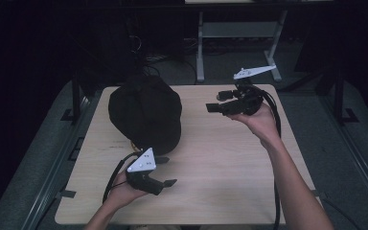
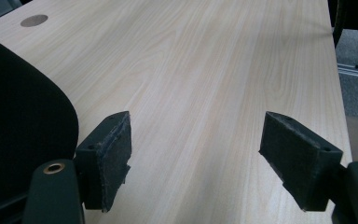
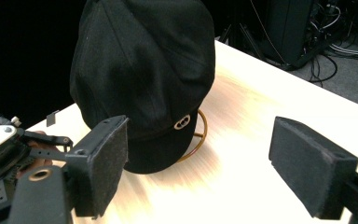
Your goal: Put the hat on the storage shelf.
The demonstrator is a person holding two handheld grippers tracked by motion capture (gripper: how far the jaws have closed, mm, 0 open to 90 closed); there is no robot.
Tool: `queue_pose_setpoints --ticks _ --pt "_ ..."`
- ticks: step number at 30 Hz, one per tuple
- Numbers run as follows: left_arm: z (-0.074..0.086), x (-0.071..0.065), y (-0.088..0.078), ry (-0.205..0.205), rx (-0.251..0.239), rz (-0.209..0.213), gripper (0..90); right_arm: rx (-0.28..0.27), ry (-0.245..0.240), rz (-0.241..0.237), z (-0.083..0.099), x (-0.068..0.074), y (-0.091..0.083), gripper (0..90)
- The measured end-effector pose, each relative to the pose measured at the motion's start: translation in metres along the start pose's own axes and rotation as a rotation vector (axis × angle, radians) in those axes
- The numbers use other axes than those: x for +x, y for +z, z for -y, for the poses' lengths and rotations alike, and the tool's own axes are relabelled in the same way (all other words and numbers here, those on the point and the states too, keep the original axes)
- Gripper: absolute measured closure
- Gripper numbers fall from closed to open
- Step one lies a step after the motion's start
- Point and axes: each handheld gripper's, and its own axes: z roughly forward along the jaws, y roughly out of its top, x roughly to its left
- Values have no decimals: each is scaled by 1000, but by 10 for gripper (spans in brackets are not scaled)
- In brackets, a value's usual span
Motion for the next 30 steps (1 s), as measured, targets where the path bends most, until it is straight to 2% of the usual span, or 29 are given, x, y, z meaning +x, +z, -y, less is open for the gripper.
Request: queue_pose_setpoints --ticks 3,11,28,30 --pt "0 1 -1 9 2 -4 237 2 3 1 7 0 -4 177" --pt "0 0 0 -4 -1 -8 229 4 30 9 28 -4 -14 169" --pt "0 0 1 4 11 -14 228 6 60 37 67 -8 -38 167" --pt "1 -1 1 -4 11 -11 228 7 72 41 72 -9 -40 167"
